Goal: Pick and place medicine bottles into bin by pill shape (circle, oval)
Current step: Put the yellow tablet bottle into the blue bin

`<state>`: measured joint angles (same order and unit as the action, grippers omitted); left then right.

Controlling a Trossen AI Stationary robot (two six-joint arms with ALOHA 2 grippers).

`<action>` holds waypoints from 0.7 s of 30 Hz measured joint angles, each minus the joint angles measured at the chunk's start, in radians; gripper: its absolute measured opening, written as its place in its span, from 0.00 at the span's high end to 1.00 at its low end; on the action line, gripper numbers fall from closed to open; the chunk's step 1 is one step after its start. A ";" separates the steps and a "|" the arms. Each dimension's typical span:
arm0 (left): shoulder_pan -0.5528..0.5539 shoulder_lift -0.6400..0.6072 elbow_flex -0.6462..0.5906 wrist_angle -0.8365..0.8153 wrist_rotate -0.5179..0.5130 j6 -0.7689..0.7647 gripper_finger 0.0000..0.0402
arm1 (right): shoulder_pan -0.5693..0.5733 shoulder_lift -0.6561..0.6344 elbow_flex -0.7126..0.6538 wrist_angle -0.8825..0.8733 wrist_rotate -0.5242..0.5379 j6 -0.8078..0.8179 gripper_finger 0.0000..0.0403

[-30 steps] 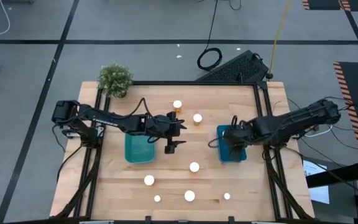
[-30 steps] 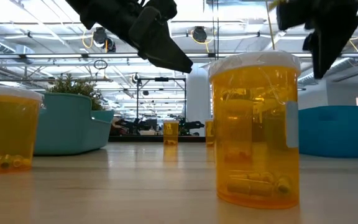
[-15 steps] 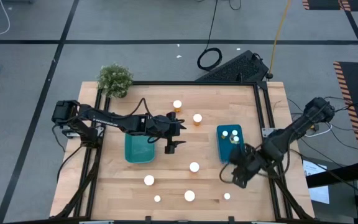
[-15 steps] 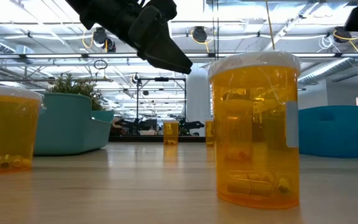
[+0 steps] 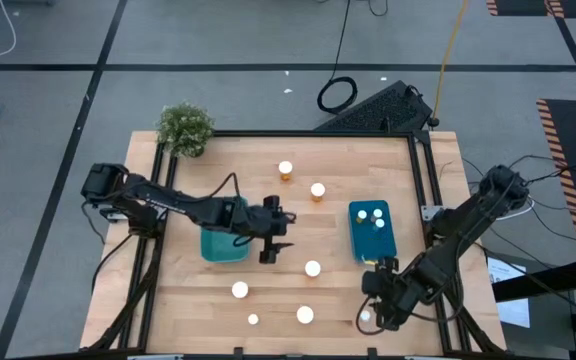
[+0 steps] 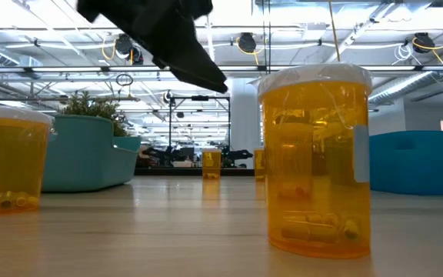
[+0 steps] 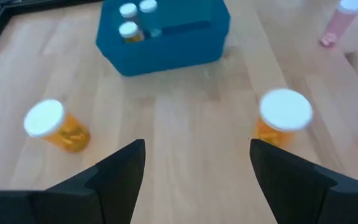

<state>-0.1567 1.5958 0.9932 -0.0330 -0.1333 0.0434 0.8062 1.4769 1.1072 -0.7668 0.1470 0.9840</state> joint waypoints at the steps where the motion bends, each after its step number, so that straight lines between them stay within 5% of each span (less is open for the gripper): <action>1: -0.021 -0.010 0.000 -0.020 -0.023 -0.010 0.27 | 0.006 0.006 0.000 0.007 0.017 -0.011 0.49; 14: -0.413 -0.100 0.009 -0.171 -0.193 -0.352 0.27 | 0.027 0.005 -0.001 0.063 0.328 -0.165 0.49; 21: -0.570 -0.033 0.181 -0.418 -0.253 -0.471 0.27 | -0.002 0.004 -0.001 0.093 0.358 -0.232 0.49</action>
<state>-0.7271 1.5628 1.1740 -0.4508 -0.3863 -0.4280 0.8045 1.4811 1.1061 -0.6741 0.5052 0.7523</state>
